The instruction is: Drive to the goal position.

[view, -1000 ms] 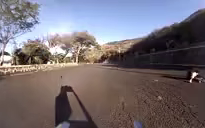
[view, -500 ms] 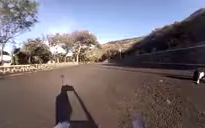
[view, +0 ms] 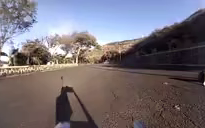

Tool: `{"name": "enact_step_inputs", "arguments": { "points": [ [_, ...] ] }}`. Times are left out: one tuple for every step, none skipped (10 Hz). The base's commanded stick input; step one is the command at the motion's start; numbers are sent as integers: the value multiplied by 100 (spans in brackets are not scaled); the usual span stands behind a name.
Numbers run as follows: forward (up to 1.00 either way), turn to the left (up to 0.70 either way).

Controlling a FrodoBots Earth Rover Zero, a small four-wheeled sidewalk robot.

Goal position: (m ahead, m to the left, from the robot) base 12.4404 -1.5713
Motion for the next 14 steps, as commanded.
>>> {"name": "enact_step_inputs", "arguments": {
  "points": [
    [50, -22],
    [50, -6],
    [50, -38],
    [50, 0],
    [50, 0],
    [50, 0],
    [50, -6],
    [50, -25],
    [50, -45],
    [50, -10],
    [50, 0],
    [50, 0],
    [50, 0],
    [50, 0]
  ]
}}
